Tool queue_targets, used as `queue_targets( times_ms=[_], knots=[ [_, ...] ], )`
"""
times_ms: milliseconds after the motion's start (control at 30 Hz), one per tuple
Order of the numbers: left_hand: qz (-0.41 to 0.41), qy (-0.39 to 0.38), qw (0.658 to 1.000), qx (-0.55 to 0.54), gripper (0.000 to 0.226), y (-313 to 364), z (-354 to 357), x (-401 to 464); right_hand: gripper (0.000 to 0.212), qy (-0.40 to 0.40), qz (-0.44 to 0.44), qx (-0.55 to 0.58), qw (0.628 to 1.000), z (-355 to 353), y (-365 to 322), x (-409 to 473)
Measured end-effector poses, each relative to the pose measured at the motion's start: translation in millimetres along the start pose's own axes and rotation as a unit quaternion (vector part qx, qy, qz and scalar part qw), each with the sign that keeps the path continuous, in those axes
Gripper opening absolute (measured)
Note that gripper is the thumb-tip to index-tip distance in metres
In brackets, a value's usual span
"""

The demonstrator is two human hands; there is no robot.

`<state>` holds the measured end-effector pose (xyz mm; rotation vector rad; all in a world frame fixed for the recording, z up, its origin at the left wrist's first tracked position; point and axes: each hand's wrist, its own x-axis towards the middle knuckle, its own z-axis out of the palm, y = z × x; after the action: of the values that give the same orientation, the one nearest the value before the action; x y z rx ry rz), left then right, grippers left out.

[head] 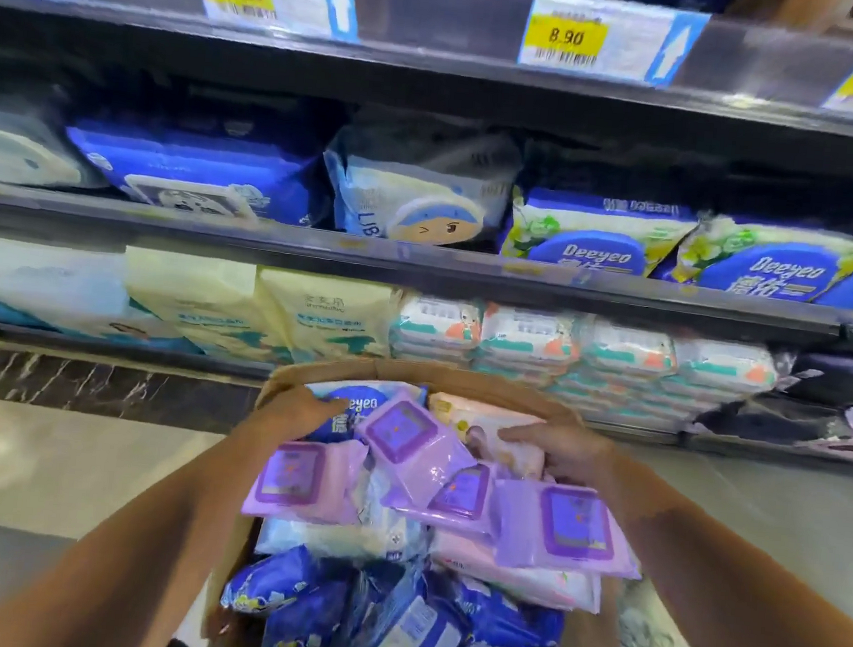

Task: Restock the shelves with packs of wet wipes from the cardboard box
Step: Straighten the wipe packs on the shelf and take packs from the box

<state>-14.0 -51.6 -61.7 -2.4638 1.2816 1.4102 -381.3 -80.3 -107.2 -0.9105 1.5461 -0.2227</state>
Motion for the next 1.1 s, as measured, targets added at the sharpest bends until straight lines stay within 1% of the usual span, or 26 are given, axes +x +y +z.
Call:
queue_targets(
  times_ms=[33, 67, 133, 167, 200, 267, 300, 333, 367, 433, 500, 533, 567, 600, 633, 700, 733, 767, 833, 867, 900, 967, 1000, 1100],
  knots=[
    [-0.005, -0.020, 0.999, -0.030, 0.067, -3, 1, 7, 0.077, -0.020, 0.017, 0.024, 0.999, 1, -2, 2],
    [-0.006, -0.035, 0.998, -0.057, 0.070, -8, 0, 13, 0.076, -0.034, 0.032, 0.034, 0.998, 2, -8, -3],
    [-0.010, -0.048, 0.994, -0.097, 0.064, -17, 0, 29, 0.089, -0.036, 0.043, 0.051, 0.997, 5, -14, -4],
    [-0.013, -0.051, 0.992, -0.111, 0.063, -15, 0, 27, 0.095, -0.024, 0.046, 0.047, 0.998, 8, -22, -13],
    [-0.021, -0.047, 0.991, -0.124, 0.066, -11, -2, 22, 0.092, -0.010, 0.046, 0.046, 0.998, 11, -26, -17],
    [-0.027, -0.042, 0.989, -0.139, 0.080, -10, -3, 21, 0.065, 0.012, 0.046, 0.060, 0.997, 16, -35, -29],
    [-0.025, -0.040, 0.988, -0.146, 0.088, -5, -5, 13, 0.055, 0.015, 0.044, 0.070, 0.996, 17, -37, -33],
    [-0.030, -0.042, 0.987, -0.154, 0.093, -4, -6, 12, 0.053, 0.017, 0.033, 0.069, 0.997, 17, -36, -33],
    [-0.029, -0.052, 0.984, -0.167, 0.093, -1, -7, 7, 0.055, 0.021, 0.027, 0.068, 0.997, 16, -37, -36],
    [-0.027, -0.093, 0.974, -0.204, 0.082, 10, -9, -7, 0.054, 0.028, 0.019, 0.064, 0.997, 14, -37, -42],
    [-0.022, -0.120, 0.969, -0.216, 0.084, 18, -12, -14, 0.049, 0.002, 0.035, 0.085, 0.996, 16, -42, -48],
    [-0.027, -0.108, 0.971, -0.210, 0.077, 22, -13, -16, 0.045, -0.005, 0.032, 0.084, 0.996, 20, -45, -52],
    [-0.021, -0.087, 0.976, -0.199, 0.064, 25, -13, -17, 0.041, -0.004, 0.026, 0.062, 0.998, 24, -48, -56],
    [-0.025, -0.052, 0.981, -0.183, 0.055, 28, -12, -23, 0.039, 0.006, 0.016, 0.046, 0.999, 28, -51, -58],
    [-0.024, -0.022, 0.984, -0.175, 0.056, 30, -11, -24, 0.037, 0.019, 0.007, 0.033, 0.999, 32, -52, -59],
    [-0.017, -0.006, 0.983, -0.181, 0.080, 31, -6, -23, 0.037, 0.027, 0.013, 0.053, 0.998, 41, -54, -63],
    [-0.012, -0.011, 0.980, -0.196, 0.088, 33, -4, -27, 0.042, 0.025, 0.015, 0.059, 0.998, 47, -56, -64],
    [-0.004, -0.005, 0.978, -0.207, 0.092, 34, -2, -28, 0.052, 0.026, 0.016, 0.059, 0.998, 51, -57, -65],
    [0.006, 0.010, 0.979, -0.202, 0.103, 37, 2, -28, 0.084, 0.038, 0.012, 0.053, 0.998, 59, -55, -66],
    [0.018, 0.027, 0.981, -0.193, 0.108, 37, 4, -29, 0.095, 0.045, 0.010, 0.045, 0.998, 62, -53, -65],
    [0.034, 0.048, 0.983, -0.177, 0.110, 37, 6, -29, 0.093, 0.047, 0.011, 0.033, 0.998, 63, -52, -65],
    [0.059, 0.084, 0.985, -0.139, 0.114, 38, 7, -36, 0.075, 0.049, 0.010, -0.007, 0.999, 66, -55, -69],
    [0.076, 0.093, 0.985, -0.123, 0.114, 39, 5, -42, 0.070, 0.058, 0.000, -0.041, 0.997, 66, -59, -74],
    [0.121, 0.120, 0.982, -0.076, 0.097, 36, -1, -62, 0.068, 0.098, -0.073, -0.158, 0.980, 63, -66, -86]
  ],
)
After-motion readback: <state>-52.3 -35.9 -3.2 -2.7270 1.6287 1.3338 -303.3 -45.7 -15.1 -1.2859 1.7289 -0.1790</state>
